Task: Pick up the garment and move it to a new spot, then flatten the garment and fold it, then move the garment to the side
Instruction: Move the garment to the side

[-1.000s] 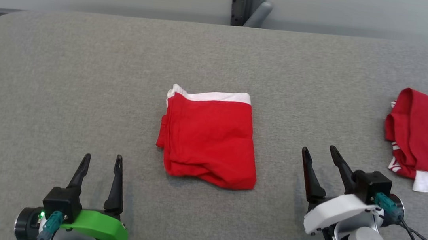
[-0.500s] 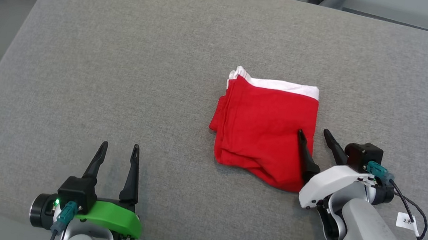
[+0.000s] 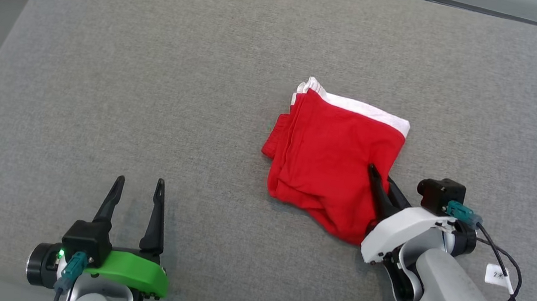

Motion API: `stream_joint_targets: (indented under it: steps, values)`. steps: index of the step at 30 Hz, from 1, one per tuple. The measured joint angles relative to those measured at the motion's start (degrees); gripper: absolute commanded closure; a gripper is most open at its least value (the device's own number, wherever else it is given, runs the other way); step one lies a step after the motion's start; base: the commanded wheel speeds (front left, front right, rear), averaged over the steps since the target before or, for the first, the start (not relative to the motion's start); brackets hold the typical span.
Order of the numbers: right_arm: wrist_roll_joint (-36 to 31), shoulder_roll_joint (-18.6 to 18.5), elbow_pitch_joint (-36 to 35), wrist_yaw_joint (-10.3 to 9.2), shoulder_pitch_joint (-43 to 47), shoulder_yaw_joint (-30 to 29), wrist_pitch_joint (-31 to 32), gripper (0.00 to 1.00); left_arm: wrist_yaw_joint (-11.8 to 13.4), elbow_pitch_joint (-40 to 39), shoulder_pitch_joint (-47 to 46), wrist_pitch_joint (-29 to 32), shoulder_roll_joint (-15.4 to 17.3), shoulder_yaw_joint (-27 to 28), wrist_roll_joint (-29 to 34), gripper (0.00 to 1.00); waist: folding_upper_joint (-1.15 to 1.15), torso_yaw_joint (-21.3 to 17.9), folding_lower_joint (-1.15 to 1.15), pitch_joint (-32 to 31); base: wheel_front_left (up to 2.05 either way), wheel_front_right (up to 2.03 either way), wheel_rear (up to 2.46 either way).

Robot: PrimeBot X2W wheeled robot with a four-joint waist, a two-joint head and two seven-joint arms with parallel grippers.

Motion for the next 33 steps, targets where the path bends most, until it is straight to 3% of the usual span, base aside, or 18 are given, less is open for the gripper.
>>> stream_joint_targets:
  steps: [7,25,33]
  values:
    - [0.08,-0.02,-2.15,0.03,3.66,0.82,0.08,1.00,-1.20,0.11,0.93,0.00,0.01,1.46,0.91,0.00,0.00,-6.91,0.00,-1.56,0.00,0.00,0.00]
    - [1.56,-0.07,-4.27,0.02,7.37,3.30,0.15,1.00,-2.01,0.91,-0.01,0.00,0.00,-0.22,0.13,0.00,0.00,-31.59,0.00,-5.15,0.00,0.00,0.00]
    - [0.69,-0.60,-4.63,0.02,3.80,5.15,0.16,1.00,-2.23,1.24,-1.75,0.00,-0.02,-0.56,1.10,0.00,0.00,-35.35,0.00,-3.66,0.00,0.00,0.00]
